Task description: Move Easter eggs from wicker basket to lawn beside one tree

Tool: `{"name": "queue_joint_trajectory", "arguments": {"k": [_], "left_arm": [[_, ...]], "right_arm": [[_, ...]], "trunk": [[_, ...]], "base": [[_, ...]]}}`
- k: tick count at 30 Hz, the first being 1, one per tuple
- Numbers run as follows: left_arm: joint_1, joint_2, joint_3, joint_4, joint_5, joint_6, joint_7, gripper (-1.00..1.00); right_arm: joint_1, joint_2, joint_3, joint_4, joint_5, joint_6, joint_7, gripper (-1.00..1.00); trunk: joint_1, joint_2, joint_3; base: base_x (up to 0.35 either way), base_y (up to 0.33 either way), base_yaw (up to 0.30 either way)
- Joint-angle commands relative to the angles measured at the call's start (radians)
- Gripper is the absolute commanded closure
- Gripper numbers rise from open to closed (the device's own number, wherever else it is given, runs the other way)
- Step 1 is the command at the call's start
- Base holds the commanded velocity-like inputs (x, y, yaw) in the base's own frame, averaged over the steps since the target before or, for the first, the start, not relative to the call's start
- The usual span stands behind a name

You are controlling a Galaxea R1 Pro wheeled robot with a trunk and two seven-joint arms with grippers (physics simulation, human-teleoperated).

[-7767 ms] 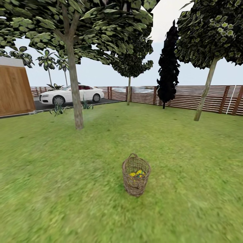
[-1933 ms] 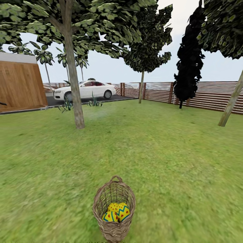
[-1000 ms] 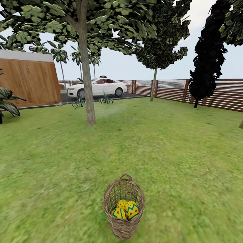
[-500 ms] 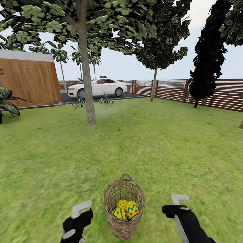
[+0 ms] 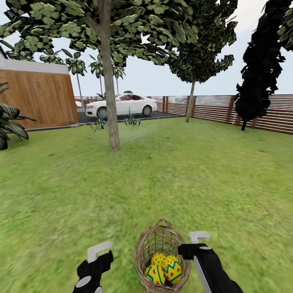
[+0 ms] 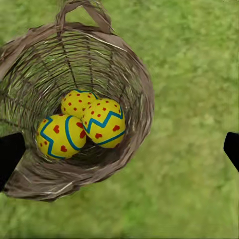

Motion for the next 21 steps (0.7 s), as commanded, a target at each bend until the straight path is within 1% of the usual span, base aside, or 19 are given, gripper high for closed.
{"name": "queue_joint_trajectory", "arguments": {"k": [1,4,6,9,12,13,15,16,17,19,21], "left_arm": [[0.000,0.001,-0.001,-0.001,0.009,0.002,0.008,-1.00],[0.000,0.001,-0.001,0.023,0.010,0.000,0.008,-1.00],[0.000,0.001,-0.004,0.051,0.009,-0.002,0.007,-1.00],[0.000,0.000,-0.008,0.080,0.009,-0.002,0.006,-1.00],[0.000,-0.001,-0.011,0.090,0.009,-0.004,0.005,-1.00],[0.000,-0.002,-0.013,0.091,0.009,-0.011,0.005,-1.00],[0.000,-0.002,-0.015,0.093,0.007,-0.036,0.004,-1.00],[0.000,-0.003,-0.016,0.093,0.007,-0.042,0.003,-1.00],[0.000,-0.003,-0.021,0.092,0.006,-0.052,0.003,-1.00],[0.000,-0.003,-0.052,0.091,0.007,-0.062,0.006,-1.00],[0.000,-0.002,-0.075,0.094,0.011,-0.065,0.008,-1.00]], "right_arm": [[-0.001,0.002,0.002,0.008,0.000,0.005,-0.005,-1.00],[-0.001,0.001,0.000,0.016,0.000,0.005,-0.005,-1.00],[-0.001,-0.006,-0.009,0.018,0.000,0.004,-0.005,-1.00],[-0.001,-0.019,-0.039,0.020,-0.001,0.004,-0.004,-1.00],[-0.001,-0.022,-0.067,0.032,-0.001,0.003,-0.003,-1.00],[-0.001,-0.023,-0.078,0.034,-0.001,0.003,-0.003,-1.00],[-0.001,-0.023,-0.118,0.037,-0.001,0.003,-0.003,-1.00],[-0.001,-0.023,-0.131,0.037,-0.001,0.003,-0.003,-1.00],[-0.001,-0.024,-0.160,0.038,-0.001,0.003,-0.002,-1.00],[-0.001,-0.024,-0.202,0.039,-0.001,0.003,-0.001,-1.00],[-0.001,-0.024,-0.221,0.043,0.000,0.003,0.000,-1.00]], "trunk": [[0.001,-0.001,-0.002],[0.001,-0.001,-0.003],[0.001,-0.001,-0.003],[0.001,-0.001,-0.003],[0.001,-0.001,-0.004],[0.001,-0.001,-0.004],[0.001,-0.001,-0.004],[0.001,-0.001,-0.004],[0.001,-0.001,-0.004],[0.001,-0.001,-0.004],[0.001,-0.001,-0.004]], "base": [[0.264,0.236,0.225],[0.282,0.193,0.183],[0.311,0.017,0.064],[0.319,-0.101,0.022],[0.297,-0.166,0.006],[0.184,-0.127,0.002],[0.096,-0.067,0.001],[0.048,-0.033,0.001],[0.039,-0.027,0.000],[0.020,-0.014,0.000],[0.008,-0.006,0.000]]}}
